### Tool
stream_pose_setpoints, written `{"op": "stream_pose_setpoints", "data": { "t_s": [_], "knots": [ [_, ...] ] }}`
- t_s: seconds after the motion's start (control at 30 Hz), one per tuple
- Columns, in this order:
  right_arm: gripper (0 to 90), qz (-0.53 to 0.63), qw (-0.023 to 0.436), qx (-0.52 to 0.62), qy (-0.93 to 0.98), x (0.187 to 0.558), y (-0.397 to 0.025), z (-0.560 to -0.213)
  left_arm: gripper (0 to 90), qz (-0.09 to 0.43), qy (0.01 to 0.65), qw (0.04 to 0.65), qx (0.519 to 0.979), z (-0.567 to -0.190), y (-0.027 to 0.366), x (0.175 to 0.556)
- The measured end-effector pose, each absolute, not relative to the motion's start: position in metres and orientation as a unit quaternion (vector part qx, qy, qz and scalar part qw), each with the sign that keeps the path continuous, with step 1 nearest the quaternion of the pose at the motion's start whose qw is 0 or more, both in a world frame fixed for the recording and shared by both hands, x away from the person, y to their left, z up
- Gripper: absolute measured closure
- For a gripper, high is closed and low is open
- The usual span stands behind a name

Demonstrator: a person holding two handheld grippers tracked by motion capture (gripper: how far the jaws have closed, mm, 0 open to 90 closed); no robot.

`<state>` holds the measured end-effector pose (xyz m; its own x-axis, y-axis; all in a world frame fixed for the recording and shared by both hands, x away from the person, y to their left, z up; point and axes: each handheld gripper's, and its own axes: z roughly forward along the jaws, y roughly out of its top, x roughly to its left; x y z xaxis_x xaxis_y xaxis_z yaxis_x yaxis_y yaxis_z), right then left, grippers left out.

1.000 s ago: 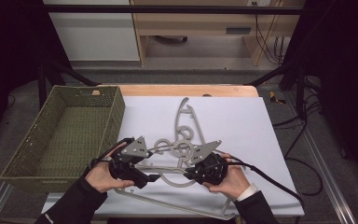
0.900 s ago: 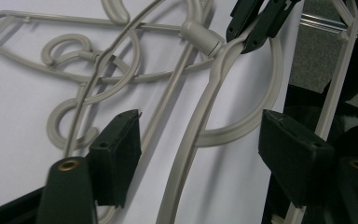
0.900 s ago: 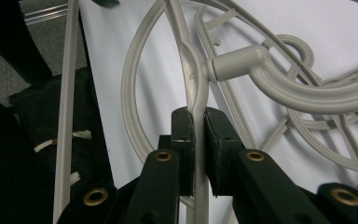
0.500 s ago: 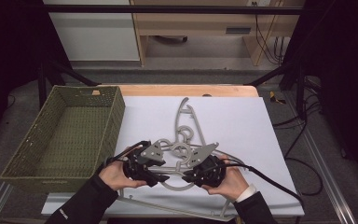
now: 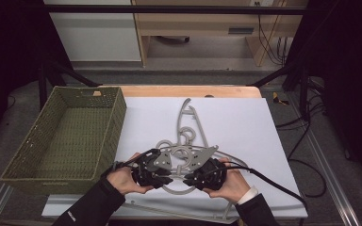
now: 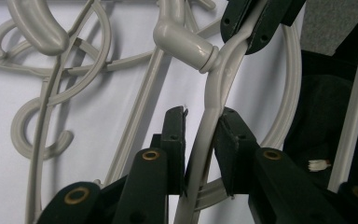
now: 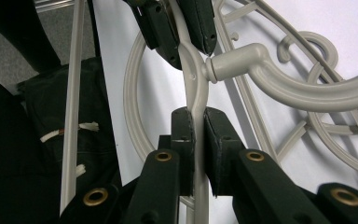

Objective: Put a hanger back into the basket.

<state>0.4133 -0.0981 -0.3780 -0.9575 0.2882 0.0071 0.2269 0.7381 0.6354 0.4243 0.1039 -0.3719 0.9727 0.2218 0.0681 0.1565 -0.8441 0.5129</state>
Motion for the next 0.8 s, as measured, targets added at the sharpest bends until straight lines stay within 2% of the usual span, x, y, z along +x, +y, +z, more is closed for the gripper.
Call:
{"op": "stream_pose_setpoints", "data": {
  "t_s": [0.6,0.8],
  "knots": [
    [83.0,0.324,0.047,0.131,0.936,0.414,-0.097,-0.381,76.9,0.072,0.082,0.265,0.958,-0.379,0.104,0.42],
    [79.1,0.317,0.053,0.126,0.939,0.414,-0.097,-0.382,82.1,0.075,0.058,0.257,0.962,-0.379,0.101,0.414]
  ]
}}
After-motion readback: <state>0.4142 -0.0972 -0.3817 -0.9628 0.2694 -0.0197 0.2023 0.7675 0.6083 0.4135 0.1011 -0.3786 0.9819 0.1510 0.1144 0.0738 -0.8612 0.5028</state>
